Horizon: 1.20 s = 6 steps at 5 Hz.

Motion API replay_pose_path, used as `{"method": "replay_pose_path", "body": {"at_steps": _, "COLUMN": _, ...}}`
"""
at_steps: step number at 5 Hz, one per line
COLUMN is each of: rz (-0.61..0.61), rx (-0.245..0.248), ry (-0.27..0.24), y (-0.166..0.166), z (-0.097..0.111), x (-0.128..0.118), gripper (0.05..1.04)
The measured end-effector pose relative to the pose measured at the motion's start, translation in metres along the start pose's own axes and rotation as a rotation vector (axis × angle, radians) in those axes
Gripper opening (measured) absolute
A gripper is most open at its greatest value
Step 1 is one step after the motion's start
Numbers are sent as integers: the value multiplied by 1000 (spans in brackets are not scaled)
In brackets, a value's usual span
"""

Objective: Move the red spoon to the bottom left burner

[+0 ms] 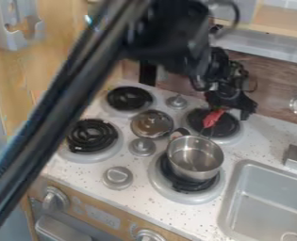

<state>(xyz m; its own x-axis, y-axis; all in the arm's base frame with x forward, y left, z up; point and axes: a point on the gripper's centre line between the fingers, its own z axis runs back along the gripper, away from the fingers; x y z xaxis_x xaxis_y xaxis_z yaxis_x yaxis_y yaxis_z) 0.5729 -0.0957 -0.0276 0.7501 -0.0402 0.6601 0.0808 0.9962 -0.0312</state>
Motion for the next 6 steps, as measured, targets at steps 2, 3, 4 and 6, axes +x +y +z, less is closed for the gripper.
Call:
{"method": "replay_pose_path", "body": {"at_steps": 2, "rz": -11, "rx": 25, "ry": 37, "y": 3, "z": -11, "x": 4, "gripper": 999}}
{"method": "replay_pose_path", "body": {"at_steps": 3, "rz": -19, "rx": 13, "ry": 26, "y": 1, "z": -12, "x": -2, "gripper": 999}}
{"method": "replay_pose_path", "body": {"at_steps": 4, "rz": -19, "rx": -2, "ry": -4, "y": 0, "z": -1, "x": -1, "gripper": 999}}
{"method": "replay_pose_path", "body": {"at_steps": 6, "rz": -15, "rx": 18, "ry": -22, "y": 9, "z": -2, "x": -4, "gripper": 999}}
